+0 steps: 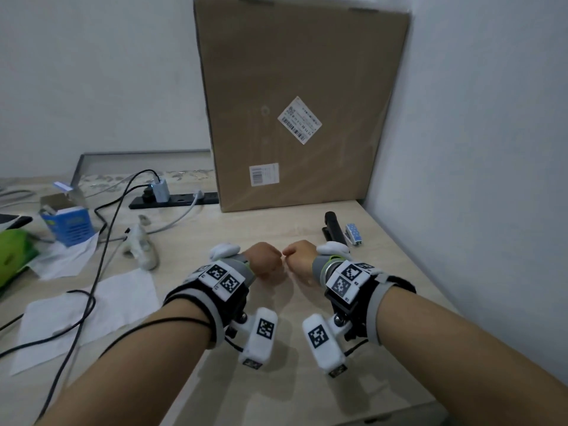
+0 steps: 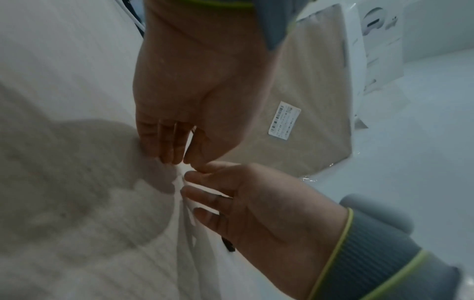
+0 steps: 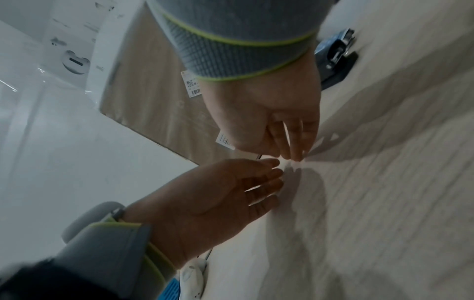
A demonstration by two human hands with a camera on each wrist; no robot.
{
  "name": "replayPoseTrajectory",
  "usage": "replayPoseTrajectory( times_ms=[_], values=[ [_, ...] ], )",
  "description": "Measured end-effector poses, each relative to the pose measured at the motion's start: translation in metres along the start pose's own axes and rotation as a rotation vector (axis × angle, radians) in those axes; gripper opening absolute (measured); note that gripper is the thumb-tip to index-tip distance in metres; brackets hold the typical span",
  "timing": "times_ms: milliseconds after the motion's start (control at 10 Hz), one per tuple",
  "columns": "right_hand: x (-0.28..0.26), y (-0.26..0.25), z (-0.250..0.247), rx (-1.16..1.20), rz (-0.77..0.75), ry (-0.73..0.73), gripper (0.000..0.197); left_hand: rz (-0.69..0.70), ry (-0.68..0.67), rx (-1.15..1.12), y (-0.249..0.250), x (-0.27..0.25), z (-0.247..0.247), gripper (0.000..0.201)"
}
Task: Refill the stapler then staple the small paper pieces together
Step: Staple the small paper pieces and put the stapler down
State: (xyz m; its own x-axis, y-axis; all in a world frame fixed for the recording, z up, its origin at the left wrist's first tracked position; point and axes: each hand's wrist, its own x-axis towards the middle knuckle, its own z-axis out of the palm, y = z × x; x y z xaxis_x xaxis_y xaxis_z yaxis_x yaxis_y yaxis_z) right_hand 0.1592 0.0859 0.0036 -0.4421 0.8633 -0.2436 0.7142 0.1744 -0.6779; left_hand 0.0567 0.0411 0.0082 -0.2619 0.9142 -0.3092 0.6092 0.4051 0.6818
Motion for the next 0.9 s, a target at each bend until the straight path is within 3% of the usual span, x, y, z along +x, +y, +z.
replayPoseTrajectory(
  times_ms=[200, 300, 400, 600, 700, 800, 900],
  values=[
    [0.008, 0.005, -0.01, -0.007, 0.02, -0.015, 0.04, -0.084, 0.331, 0.046, -0.013, 0.015, -0.026, 0.029],
    [0.018, 0.002, -0.001, 0.043, 0.018, -0.035, 0.041, -0.133, 0.279, 0.039, -0.031, 0.016, -0.039, 0.041],
    [0.025, -0.004, 0.013, 0.107, -0.013, -0.083, 0.043, -0.113, 0.192, -0.028, -0.038, 0.018, -0.036, 0.037],
    [0.043, -0.003, 0.022, 0.173, 0.033, -0.047, 0.013, -0.098, 0.104, -0.195, -0.029, 0.027, -0.02, 0.031],
    [0.042, 0.002, 0.005, 0.201, 0.047, -0.017, 0.039, 0.071, -0.01, -0.029, -0.014, 0.019, -0.013, 0.026],
    [0.043, 0.01, -0.008, 0.202, 0.08, 0.032, 0.045, 0.018, -0.117, -0.159, -0.002, 0.028, -0.004, 0.019],
    [0.045, 0.021, -0.017, 0.144, 0.103, 0.046, 0.032, 0.019, -0.091, -0.24, 0.008, 0.038, 0.008, 0.016]
  ],
)
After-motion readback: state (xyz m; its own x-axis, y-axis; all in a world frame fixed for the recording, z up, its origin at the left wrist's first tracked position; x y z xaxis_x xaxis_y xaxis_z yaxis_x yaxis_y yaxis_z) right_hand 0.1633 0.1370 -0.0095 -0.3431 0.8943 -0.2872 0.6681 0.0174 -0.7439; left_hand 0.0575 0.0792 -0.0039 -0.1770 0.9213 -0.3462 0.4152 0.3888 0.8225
